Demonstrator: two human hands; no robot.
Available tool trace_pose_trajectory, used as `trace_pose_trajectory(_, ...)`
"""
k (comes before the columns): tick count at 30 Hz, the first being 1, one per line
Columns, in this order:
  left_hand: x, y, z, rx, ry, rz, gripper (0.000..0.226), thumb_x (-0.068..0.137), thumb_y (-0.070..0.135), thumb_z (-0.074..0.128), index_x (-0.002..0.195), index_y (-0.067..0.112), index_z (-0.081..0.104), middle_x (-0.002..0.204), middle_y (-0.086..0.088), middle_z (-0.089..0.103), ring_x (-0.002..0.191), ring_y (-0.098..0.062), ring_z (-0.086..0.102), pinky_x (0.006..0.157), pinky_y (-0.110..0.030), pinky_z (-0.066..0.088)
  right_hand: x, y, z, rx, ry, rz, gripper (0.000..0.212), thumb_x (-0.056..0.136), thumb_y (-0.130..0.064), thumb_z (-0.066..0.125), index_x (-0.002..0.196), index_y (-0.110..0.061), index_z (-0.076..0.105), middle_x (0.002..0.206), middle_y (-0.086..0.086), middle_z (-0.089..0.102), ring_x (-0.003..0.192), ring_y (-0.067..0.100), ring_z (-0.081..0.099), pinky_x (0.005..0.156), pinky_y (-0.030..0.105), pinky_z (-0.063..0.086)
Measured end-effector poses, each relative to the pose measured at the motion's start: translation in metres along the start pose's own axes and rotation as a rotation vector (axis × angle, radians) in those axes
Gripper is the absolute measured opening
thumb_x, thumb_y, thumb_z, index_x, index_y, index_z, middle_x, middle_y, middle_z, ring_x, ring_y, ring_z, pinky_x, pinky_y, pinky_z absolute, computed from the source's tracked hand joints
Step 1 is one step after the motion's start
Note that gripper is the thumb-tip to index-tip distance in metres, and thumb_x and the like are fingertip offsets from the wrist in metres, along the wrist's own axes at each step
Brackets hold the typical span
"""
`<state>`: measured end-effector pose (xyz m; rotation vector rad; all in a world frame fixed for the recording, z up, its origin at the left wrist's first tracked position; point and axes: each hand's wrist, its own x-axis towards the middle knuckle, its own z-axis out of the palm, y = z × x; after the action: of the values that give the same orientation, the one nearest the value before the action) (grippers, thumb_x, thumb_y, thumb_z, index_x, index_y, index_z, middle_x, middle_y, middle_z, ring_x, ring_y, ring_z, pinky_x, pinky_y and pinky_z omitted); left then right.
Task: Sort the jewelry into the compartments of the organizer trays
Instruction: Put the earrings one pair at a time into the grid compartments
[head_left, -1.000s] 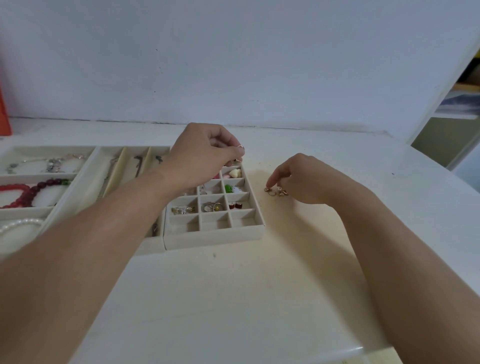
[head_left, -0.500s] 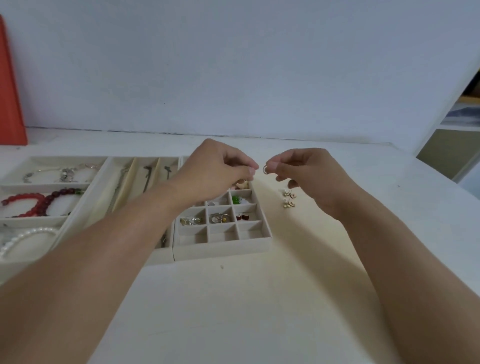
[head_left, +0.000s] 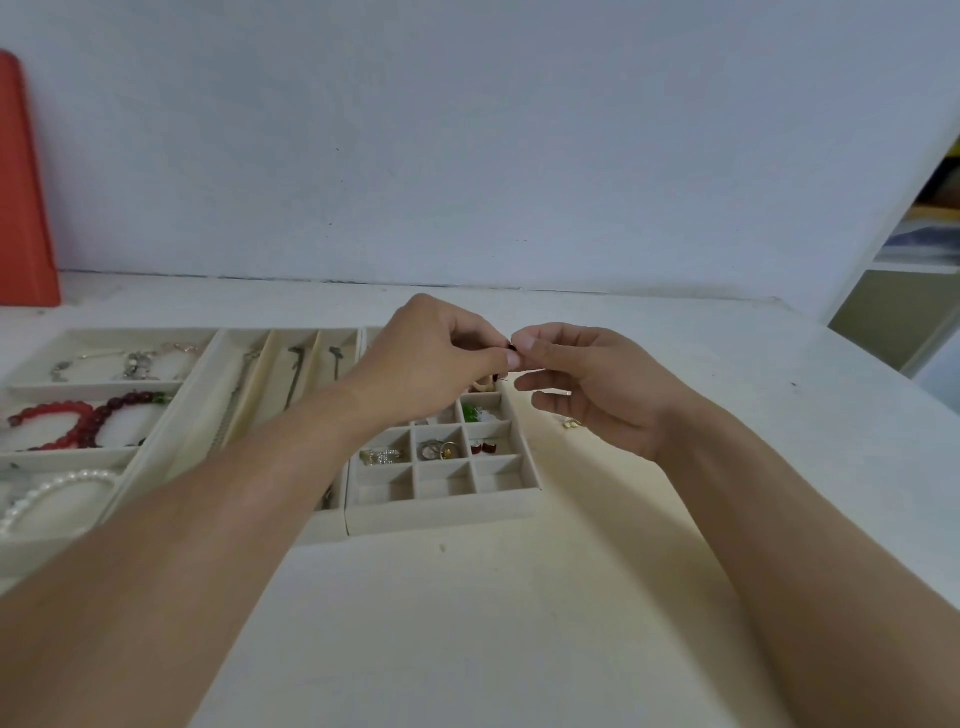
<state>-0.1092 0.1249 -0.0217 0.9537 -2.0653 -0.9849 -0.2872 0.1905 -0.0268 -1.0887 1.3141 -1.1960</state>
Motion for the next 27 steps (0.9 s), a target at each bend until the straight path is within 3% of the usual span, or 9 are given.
trace_pose_trajectory(3, 0.001, -0.001, 0.0, 0.001, 0.028, -0.005, 0.008, 0.086, 0.025, 0.077, 0.081, 0.02, 0.08, 0.057, 0.011, 0.067, 0.048, 0.004, 0.055, 0.051, -0.005, 0.038, 0.001, 0.001, 0.001, 0.013, 0.034, -0.034, 0.013, 0.089, -0.027, 0.07, 0.094, -0.015, 0.069, 0.091, 0.002, 0.075, 0.074, 0.012, 0.066, 0.069, 0.023, 0.053)
trace_pose_trajectory(10, 0.002, -0.003, -0.002, 0.003, 0.009, -0.025, 0.007, 0.088, 0.023, 0.076, 0.083, 0.02, 0.08, 0.067, 0.002, 0.072, 0.055, -0.004, 0.061, 0.057, -0.012, 0.046, 0.006, 0.006, 0.003, -0.089, 0.115, -0.171, 0.02, 0.088, -0.02, 0.075, 0.102, -0.006, 0.074, 0.094, 0.009, 0.073, 0.076, 0.013, 0.064, 0.066, 0.019, 0.052)
trace_pose_trajectory(13, 0.003, -0.005, -0.002, 0.029, -0.024, -0.004, 0.004, 0.087, 0.022, 0.077, 0.087, 0.02, 0.08, 0.079, 0.001, 0.077, 0.077, -0.015, 0.072, 0.077, -0.023, 0.056, 0.008, 0.011, 0.002, -0.1, 0.125, -0.188, 0.018, 0.089, -0.019, 0.074, 0.101, -0.006, 0.076, 0.093, 0.007, 0.075, 0.078, 0.011, 0.064, 0.072, 0.02, 0.052)
trace_pose_trajectory(15, 0.002, -0.005, -0.002, 0.029, -0.04, 0.009, 0.003, 0.088, 0.021, 0.076, 0.087, 0.021, 0.08, 0.081, 0.002, 0.077, 0.08, -0.014, 0.073, 0.082, -0.023, 0.056, 0.009, 0.011, 0.0, -0.084, 0.12, -0.181, 0.019, 0.089, -0.017, 0.073, 0.104, -0.005, 0.077, 0.096, 0.008, 0.076, 0.081, 0.012, 0.066, 0.076, 0.021, 0.053)
trace_pose_trajectory(18, 0.003, -0.005, -0.002, 0.026, -0.039, 0.018, 0.005, 0.089, 0.019, 0.075, 0.087, 0.021, 0.079, 0.076, 0.003, 0.076, 0.07, -0.006, 0.069, 0.072, -0.015, 0.054, 0.009, 0.009, -0.002, -0.045, 0.077, -0.163, 0.022, 0.091, -0.011, 0.071, 0.11, -0.003, 0.075, 0.103, 0.009, 0.076, 0.087, 0.012, 0.068, 0.079, 0.02, 0.054)
trace_pose_trajectory(24, -0.004, -0.001, -0.001, 0.034, -0.007, 0.034, 0.005, 0.09, 0.017, 0.074, 0.09, 0.02, 0.078, 0.073, 0.004, 0.073, 0.063, -0.002, 0.065, 0.063, -0.012, 0.048, 0.008, 0.006, -0.005, 0.023, 0.048, -0.13, 0.023, 0.087, -0.01, 0.073, 0.107, 0.0, 0.074, 0.094, 0.005, 0.075, 0.081, 0.011, 0.069, 0.076, 0.018, 0.054)
trace_pose_trajectory(27, -0.012, 0.001, -0.005, 0.026, 0.004, 0.039, 0.004, 0.089, 0.017, 0.075, 0.09, 0.02, 0.078, 0.075, 0.001, 0.074, 0.064, -0.002, 0.064, 0.069, -0.016, 0.052, 0.004, 0.002, -0.003, 0.035, -0.017, -0.101, 0.03, 0.085, -0.014, 0.073, 0.11, 0.002, 0.072, 0.092, 0.004, 0.075, 0.08, 0.009, 0.069, 0.075, 0.017, 0.054)
